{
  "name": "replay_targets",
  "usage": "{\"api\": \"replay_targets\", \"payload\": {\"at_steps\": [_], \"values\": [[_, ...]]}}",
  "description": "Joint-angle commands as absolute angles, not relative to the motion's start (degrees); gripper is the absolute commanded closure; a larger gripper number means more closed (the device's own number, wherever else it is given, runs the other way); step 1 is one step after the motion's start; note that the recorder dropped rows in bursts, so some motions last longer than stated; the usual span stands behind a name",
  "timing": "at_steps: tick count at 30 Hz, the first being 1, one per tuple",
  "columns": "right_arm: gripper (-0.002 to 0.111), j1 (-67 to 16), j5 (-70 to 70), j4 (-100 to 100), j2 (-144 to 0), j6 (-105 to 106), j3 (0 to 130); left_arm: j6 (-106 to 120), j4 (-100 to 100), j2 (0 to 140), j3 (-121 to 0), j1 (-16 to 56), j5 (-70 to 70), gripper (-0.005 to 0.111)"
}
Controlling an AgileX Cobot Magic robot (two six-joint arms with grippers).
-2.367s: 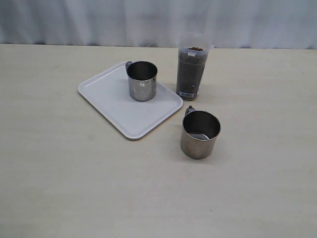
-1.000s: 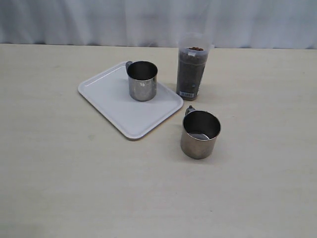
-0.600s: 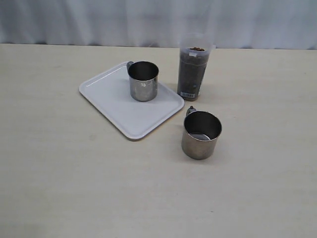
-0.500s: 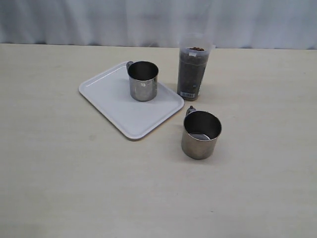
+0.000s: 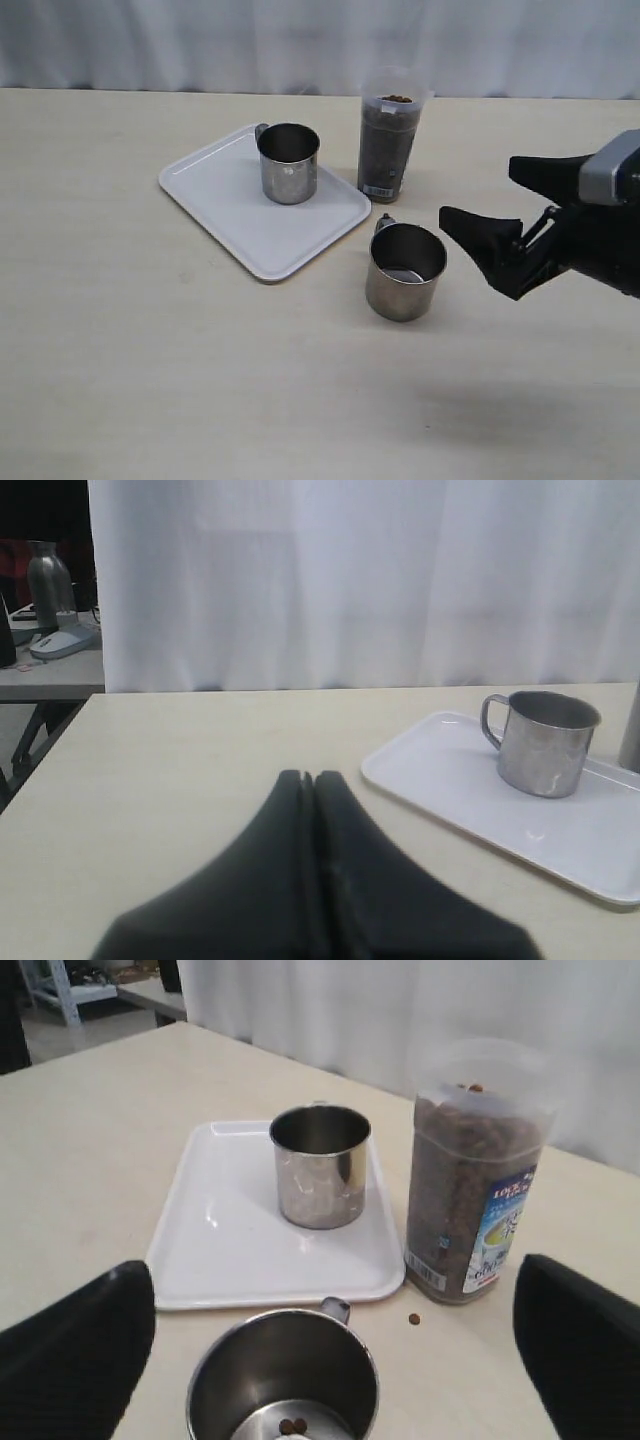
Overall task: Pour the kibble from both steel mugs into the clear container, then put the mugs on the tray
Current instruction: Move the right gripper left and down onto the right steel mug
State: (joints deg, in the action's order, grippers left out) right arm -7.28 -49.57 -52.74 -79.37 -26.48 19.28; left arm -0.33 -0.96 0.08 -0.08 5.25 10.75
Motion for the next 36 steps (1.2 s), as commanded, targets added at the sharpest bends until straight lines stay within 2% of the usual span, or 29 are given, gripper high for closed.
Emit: {"api": "replay_targets", "payload": {"at_steps": [1,7,17,26,36], "values": [[-0.001,-7.47,-42.11,-52.95,-82.64,-26.64,22.64,-0.95,-0.89,0.00,0.00,5.42,10.36,0.107],[-0.001,-9.50,-37.97,-56.38,-83.10,-27.43,23.95,-0.95,-0.89,0.00,0.00,5.42,10.36,0.107],[-0.001,-22.18,-25.32,-56.48,-89.10,-26.20,30.89,-0.95,-0.89,0.00,0.00,5.42,10.36,0.107],[-0.001,-22.86,-22.38,-56.19,-97.08,-26.20,35.23,-0.95,-0.89,0.00,0.00,5.42,10.36,0.107],[-0.001,-22.86,-26.17,-56.19,-99.63,-26.20,35.56,-0.95,-0.89,0.00,0.00,5.42,10.85,0.107]]}}
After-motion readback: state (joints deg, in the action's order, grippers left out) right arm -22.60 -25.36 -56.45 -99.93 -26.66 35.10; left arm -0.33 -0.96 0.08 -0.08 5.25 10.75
